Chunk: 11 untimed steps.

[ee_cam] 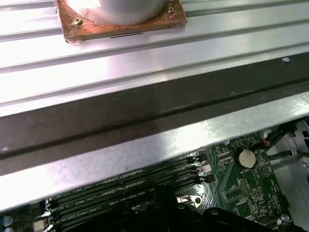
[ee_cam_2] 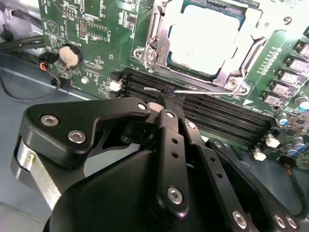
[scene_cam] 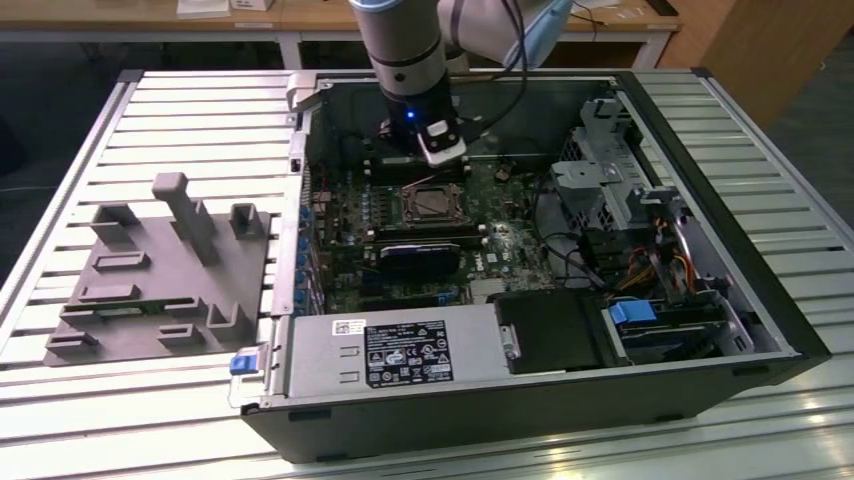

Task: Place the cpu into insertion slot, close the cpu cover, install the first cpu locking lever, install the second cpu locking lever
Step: 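Install the first cpu locking lever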

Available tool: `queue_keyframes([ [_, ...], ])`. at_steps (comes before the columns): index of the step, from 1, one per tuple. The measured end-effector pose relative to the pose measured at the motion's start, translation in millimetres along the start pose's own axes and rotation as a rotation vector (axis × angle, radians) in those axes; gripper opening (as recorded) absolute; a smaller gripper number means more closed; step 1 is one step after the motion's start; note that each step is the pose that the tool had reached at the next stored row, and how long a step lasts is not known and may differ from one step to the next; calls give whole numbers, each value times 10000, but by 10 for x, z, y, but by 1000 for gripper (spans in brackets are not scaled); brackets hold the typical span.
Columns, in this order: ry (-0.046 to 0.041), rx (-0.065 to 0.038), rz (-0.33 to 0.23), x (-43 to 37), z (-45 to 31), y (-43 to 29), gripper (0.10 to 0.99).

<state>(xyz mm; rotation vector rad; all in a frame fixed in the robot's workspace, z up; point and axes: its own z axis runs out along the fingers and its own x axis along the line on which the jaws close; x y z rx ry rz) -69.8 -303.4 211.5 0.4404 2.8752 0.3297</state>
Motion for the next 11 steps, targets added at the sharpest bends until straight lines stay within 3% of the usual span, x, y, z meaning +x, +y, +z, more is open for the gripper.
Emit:
queue_keyframes([
  [11, -189, 147, 696, 22, 62, 19, 106],
])
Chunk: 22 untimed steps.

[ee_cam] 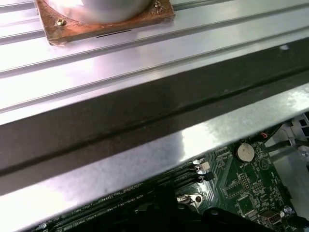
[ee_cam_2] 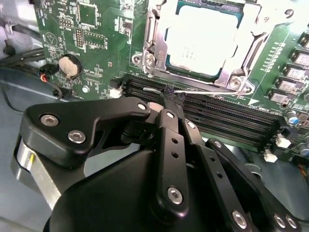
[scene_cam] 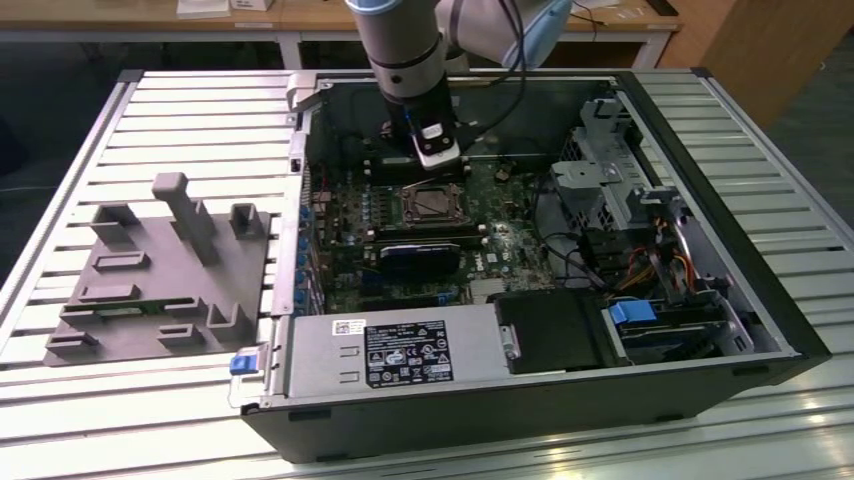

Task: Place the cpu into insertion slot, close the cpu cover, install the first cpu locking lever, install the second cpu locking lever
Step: 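Install the first cpu locking lever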

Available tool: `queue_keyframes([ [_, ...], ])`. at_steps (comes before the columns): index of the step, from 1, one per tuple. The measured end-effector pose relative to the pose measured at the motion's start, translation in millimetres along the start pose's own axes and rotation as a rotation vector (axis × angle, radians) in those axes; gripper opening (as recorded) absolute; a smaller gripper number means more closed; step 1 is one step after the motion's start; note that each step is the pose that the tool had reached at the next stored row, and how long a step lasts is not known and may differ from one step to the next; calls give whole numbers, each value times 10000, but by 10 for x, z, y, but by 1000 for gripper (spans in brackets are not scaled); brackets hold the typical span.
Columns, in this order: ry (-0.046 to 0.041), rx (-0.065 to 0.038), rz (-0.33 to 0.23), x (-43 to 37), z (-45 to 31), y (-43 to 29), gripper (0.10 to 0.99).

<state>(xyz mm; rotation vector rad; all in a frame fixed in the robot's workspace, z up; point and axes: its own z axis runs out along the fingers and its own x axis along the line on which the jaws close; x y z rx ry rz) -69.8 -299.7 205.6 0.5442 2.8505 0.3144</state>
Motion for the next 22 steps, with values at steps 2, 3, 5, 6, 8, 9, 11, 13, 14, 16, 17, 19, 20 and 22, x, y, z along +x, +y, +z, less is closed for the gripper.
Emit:
queue_keyframes([
  [2, -29, 25, 103, 5, 11, 4, 106],
  [3, -44, 37, 153, 7, 17, 5, 106],
  [5, -71, 66, 246, 10, 27, 6, 106],
  [6, -85, 78, 291, 11, 33, 6, 106],
  [8, -112, 106, 367, 14, 45, 4, 106],
  [9, -124, 122, 392, 16, 52, 3, 106],
  [11, -147, 155, 438, 18, 64, 1, 106],
  [13, -170, 191, 481, 20, 75, -2, 106],
  [14, -182, 211, 502, 21, 79, -3, 106],
  [16, -207, 248, 545, 23, 90, -5, 106],
  [17, -220, 269, 565, 23, 96, -6, 106],
  [19, -243, 309, 600, 23, 105, -7, 106],
  [20, -276, 360, 663, 17, 122, -8, 106],
  [22, -289, 376, 706, 7, 131, -5, 106],
])
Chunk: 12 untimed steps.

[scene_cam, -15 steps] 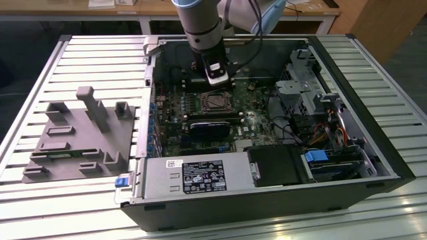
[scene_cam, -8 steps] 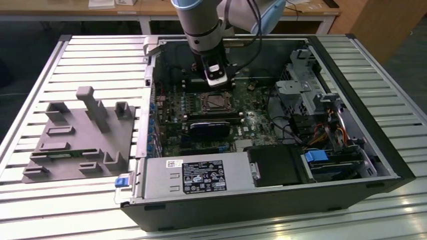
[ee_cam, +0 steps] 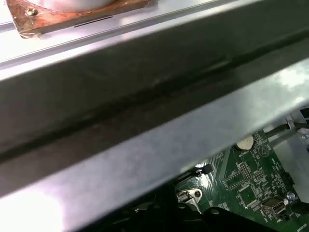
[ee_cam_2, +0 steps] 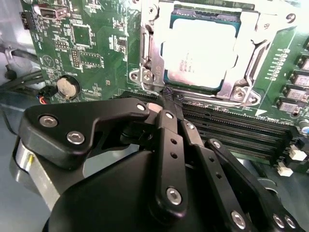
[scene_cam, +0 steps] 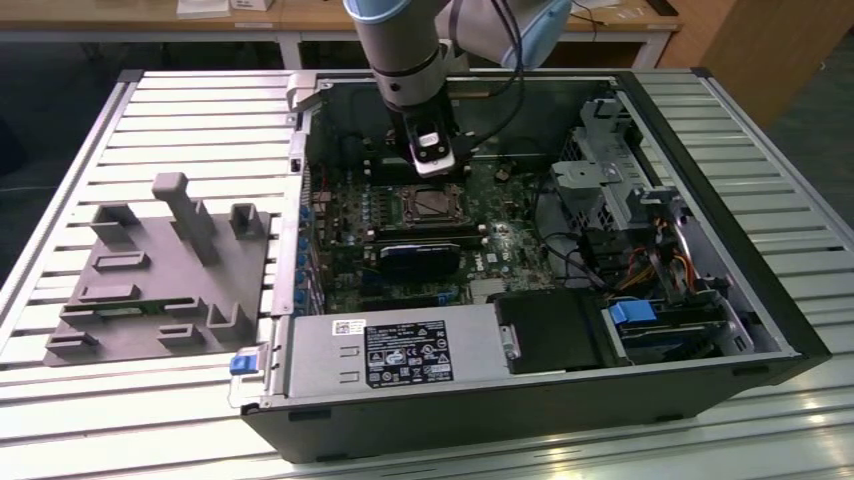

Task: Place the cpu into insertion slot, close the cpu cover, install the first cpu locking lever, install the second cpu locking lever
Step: 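Install the first cpu locking lever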

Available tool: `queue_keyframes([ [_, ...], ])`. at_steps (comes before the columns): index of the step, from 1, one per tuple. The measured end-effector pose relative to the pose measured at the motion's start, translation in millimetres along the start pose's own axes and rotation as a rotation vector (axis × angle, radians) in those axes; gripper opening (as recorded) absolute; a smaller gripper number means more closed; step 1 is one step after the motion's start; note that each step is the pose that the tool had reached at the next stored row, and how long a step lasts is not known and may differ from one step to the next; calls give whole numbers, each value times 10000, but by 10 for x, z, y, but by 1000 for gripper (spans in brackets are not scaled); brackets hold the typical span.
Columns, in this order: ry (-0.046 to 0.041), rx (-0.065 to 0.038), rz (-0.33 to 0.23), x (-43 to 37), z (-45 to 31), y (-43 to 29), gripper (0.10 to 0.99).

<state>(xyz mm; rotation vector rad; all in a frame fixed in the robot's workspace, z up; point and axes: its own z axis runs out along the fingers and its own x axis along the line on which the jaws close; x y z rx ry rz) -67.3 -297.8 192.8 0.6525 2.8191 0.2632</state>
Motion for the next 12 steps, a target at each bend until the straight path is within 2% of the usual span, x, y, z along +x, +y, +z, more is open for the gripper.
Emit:
queue_keyframes([
  [12, -1, -18, 57, -11, 18, 6, 106],
])
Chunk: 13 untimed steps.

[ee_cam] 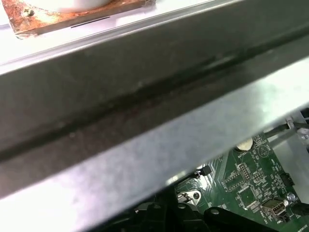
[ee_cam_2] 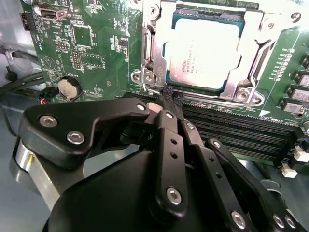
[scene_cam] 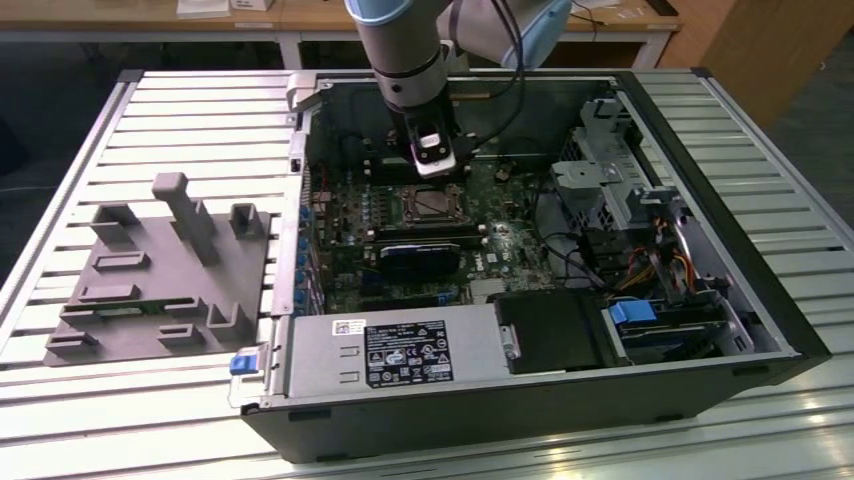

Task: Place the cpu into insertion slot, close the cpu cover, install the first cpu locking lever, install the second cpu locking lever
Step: 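Install the first cpu locking lever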

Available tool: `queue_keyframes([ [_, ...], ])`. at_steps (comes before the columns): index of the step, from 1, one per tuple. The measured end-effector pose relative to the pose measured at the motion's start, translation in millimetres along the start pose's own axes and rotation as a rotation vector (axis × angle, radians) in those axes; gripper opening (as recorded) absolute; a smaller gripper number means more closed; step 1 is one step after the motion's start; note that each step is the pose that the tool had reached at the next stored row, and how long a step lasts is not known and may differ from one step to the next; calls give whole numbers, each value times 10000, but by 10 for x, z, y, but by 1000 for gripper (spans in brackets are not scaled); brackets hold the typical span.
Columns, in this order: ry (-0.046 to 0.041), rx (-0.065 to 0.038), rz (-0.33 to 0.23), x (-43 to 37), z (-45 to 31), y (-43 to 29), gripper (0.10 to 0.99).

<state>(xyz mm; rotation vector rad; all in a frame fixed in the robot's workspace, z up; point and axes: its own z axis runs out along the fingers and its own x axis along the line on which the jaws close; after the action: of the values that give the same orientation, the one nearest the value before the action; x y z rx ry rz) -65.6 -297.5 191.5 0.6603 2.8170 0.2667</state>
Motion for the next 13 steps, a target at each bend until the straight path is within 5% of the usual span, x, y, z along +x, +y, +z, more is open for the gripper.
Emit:
queue_keyframes([
  [13, 22, -41, -6, -6, -26, 7, 106],
])
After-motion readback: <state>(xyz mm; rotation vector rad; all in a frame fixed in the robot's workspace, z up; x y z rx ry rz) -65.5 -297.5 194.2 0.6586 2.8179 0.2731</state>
